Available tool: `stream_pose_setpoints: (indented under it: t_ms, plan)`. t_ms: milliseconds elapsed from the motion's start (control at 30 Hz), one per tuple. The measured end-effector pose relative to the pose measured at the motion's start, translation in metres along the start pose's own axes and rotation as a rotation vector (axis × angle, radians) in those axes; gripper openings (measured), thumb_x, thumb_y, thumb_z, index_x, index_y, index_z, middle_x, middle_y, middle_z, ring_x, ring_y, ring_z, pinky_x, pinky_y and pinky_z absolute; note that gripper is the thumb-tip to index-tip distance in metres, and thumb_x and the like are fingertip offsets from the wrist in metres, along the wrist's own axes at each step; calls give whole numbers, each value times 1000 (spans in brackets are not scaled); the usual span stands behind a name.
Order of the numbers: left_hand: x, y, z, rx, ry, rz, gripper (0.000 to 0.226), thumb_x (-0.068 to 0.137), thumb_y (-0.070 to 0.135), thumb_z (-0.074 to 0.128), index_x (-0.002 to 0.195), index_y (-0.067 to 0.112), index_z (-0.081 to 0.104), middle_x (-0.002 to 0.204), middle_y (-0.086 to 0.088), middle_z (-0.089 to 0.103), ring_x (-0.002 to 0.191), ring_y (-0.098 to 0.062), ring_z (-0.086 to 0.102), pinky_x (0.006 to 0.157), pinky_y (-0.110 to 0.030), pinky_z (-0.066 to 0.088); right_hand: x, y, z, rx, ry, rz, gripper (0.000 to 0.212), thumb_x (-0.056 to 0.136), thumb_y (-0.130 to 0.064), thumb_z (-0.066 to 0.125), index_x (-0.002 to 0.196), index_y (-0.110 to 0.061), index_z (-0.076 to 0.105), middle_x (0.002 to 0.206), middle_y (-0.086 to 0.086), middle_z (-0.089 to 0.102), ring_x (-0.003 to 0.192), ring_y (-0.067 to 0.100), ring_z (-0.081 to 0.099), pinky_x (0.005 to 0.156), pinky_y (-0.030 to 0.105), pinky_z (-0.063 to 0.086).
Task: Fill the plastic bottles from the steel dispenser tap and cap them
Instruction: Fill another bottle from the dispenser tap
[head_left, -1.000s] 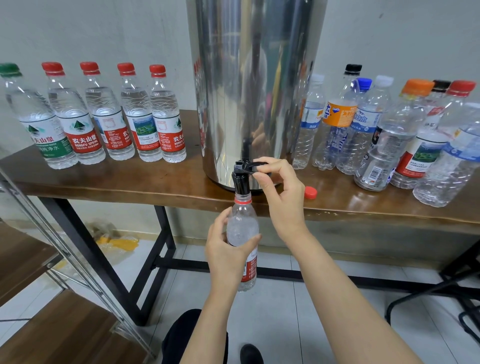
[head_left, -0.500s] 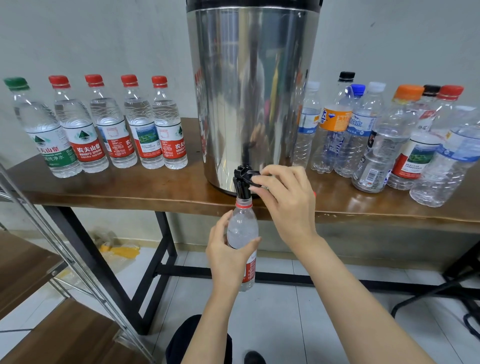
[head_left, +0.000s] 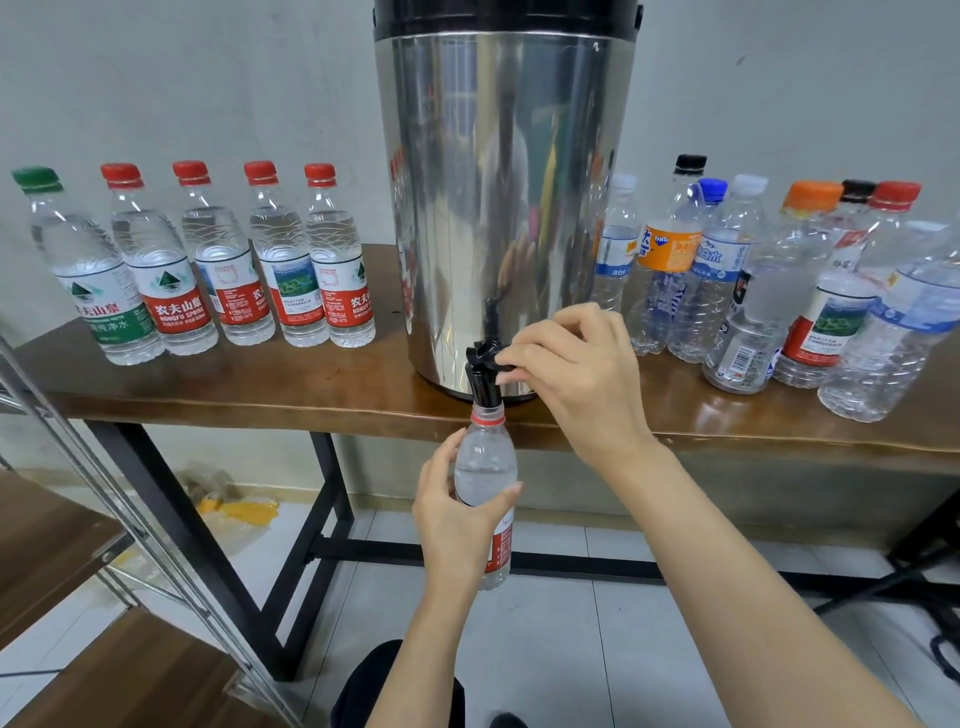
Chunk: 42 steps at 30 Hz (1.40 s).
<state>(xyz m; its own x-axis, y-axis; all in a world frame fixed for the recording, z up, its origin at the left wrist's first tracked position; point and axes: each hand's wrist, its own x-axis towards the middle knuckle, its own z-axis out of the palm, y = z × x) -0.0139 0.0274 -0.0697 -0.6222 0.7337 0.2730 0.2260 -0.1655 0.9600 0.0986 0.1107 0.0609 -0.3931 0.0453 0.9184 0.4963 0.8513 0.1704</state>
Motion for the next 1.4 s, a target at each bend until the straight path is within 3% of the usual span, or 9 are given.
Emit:
stream_pose_setpoints:
  t_ms: [400, 467, 600, 733, 833, 967, 1033, 1200, 1400]
  plan:
    - [0, 2, -1, 13, -5, 14, 70, 68, 18, 90, 129, 33, 57, 124, 12, 61, 115, -10, 59, 95, -35, 54, 44, -7, 26, 212, -103, 149, 30, 87, -40, 55, 96, -24, 79, 84, -12, 69, 88, 12, 39, 80, 20, 19]
    - [0, 2, -2, 8, -9, 22, 70, 68, 17, 90, 128, 33, 57, 123, 12, 62, 114, -10, 60, 94, -34, 55, 42, -6, 23, 244, -120, 183, 27, 89, -36, 57, 101, -24, 78, 90, -11, 72, 91, 13, 42, 81, 21, 23]
    - [-2, 4, -2, -17, -15, 15, 69, 68, 13, 89, 125, 34, 58, 121, 12, 63, 111, -7, 61, 92, -31, 55, 32, 7, 9, 387, -200, 313, 27, 91, -26, 67, 117, -21, 72, 110, -9, 71, 104, 10, 50, 88, 29, 46]
    - [-2, 3, -2, -54, -19, -25, 70, 67, 12, 90, 124, 37, 59, 122, 11, 64, 111, -9, 62, 91, -34, 56, 18, 33, -10, 347, -193, 432, 23, 92, -27, 67, 114, -20, 71, 112, -8, 67, 104, 15, 57, 89, 37, 51]
    - [-2, 3, -1, -60, -20, -35, 70, 66, 13, 90, 124, 38, 59, 122, 12, 64, 111, -10, 63, 91, -35, 56, 1, 56, -20, 233, -351, 574, 24, 92, -30, 67, 115, -22, 69, 109, -6, 65, 98, 15, 55, 87, 42, 51]
    - [-4, 2, 1, -67, -13, -40, 69, 67, 12, 90, 123, 37, 59, 121, 12, 64, 110, -8, 63, 88, -29, 56, -21, 77, -27, 43, -810, 778, 42, 93, -40, 65, 131, -24, 59, 128, 5, 59, 111, 24, 57, 94, 44, 49]
    - [-6, 2, 3, -71, -15, -54, 67, 67, 10, 90, 120, 39, 60, 120, 12, 65, 109, -9, 63, 87, -29, 55, -29, 80, -26, 4, -934, 813, 48, 94, -42, 62, 138, -24, 52, 134, 8, 53, 117, 27, 55, 96, 44, 47]
    - [-15, 1, 10, -68, -51, -114, 66, 68, 9, 88, 114, 46, 57, 117, 14, 65, 105, -8, 64, 81, -25, 54, -40, 81, -19, -46, -1047, 787, 47, 97, -42, 57, 140, -25, 50, 134, 10, 48, 123, 30, 50, 94, 41, 43]
    - [-22, 11, 18, -19, -115, -103, 65, 69, 13, 89, 111, 49, 54, 114, 22, 62, 102, -1, 62, 70, -10, 49, -55, 79, -12, -22, -1010, 792, 35, 97, -32, 61, 130, -21, 57, 124, 8, 53, 116, 29, 50, 89, 39, 45]
